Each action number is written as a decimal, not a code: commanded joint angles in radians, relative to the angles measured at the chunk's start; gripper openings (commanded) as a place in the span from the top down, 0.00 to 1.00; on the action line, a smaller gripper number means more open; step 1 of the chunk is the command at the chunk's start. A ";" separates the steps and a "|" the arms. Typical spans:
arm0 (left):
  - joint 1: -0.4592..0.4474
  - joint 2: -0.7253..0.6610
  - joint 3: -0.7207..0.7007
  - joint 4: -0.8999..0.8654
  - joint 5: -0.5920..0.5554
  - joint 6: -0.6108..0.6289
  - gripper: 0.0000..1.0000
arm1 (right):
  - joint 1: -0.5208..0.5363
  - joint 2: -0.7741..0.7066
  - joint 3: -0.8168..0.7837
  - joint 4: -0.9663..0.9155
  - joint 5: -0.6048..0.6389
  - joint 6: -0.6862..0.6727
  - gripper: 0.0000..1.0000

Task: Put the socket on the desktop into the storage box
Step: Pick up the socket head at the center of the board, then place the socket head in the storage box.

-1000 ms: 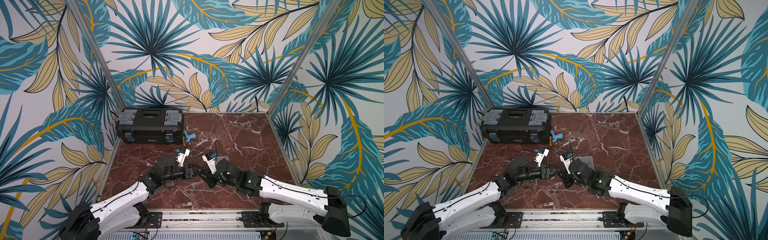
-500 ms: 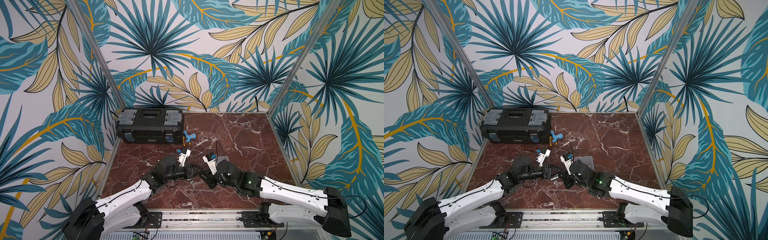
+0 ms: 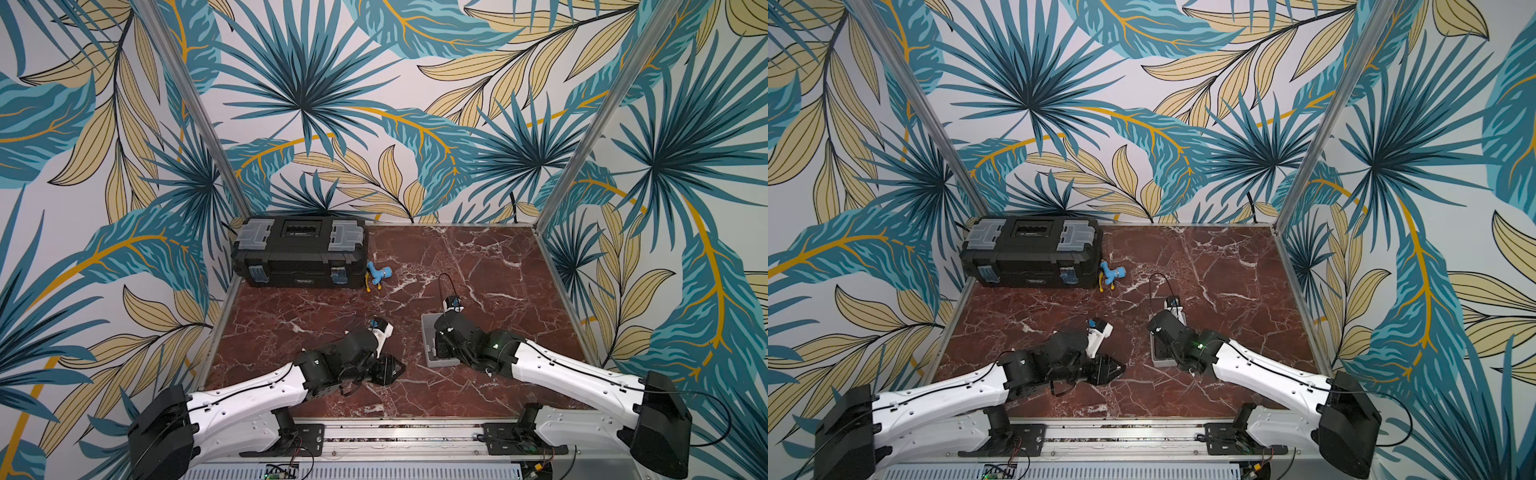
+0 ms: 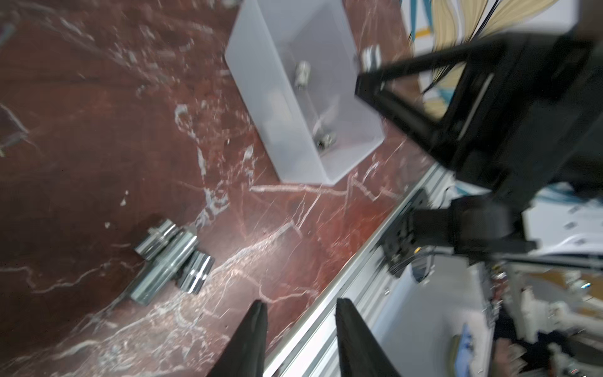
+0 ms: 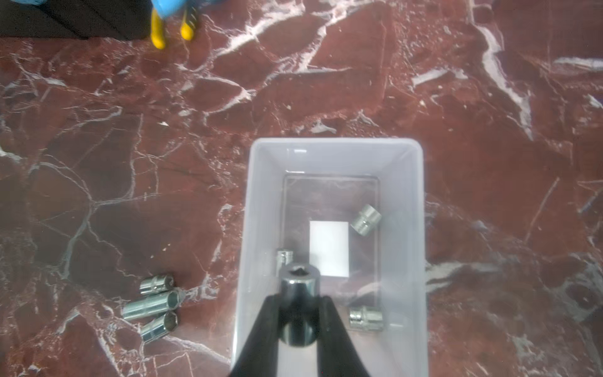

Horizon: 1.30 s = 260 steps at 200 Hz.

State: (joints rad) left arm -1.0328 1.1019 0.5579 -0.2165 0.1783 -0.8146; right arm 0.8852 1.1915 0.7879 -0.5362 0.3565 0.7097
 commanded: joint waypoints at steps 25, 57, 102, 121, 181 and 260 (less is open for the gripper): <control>-0.134 0.185 0.051 -0.052 -0.084 0.019 0.73 | 0.001 0.005 0.061 -0.076 -0.014 0.036 1.00; -0.133 0.257 0.061 -0.044 -0.119 0.011 0.75 | 0.001 -0.013 0.065 -0.080 -0.027 0.038 1.00; -0.130 0.354 0.079 -0.003 -0.123 -0.005 0.75 | 0.001 -0.033 0.053 -0.080 -0.037 0.045 1.00; -0.131 0.373 0.082 0.021 -0.118 -0.014 0.74 | 0.001 -0.026 0.050 -0.080 -0.055 0.043 1.00; -0.131 0.366 0.079 0.020 -0.114 -0.015 0.73 | 0.002 -0.024 0.034 -0.080 -0.052 0.049 1.00; -0.130 0.368 0.065 0.030 -0.114 -0.017 0.70 | 0.001 -0.024 0.033 -0.080 -0.028 0.051 1.00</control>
State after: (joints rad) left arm -1.1645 1.4643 0.6243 -0.1932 0.0742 -0.8299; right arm 0.8852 1.1744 0.8360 -0.6018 0.3065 0.7486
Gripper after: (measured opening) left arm 0.298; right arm 0.216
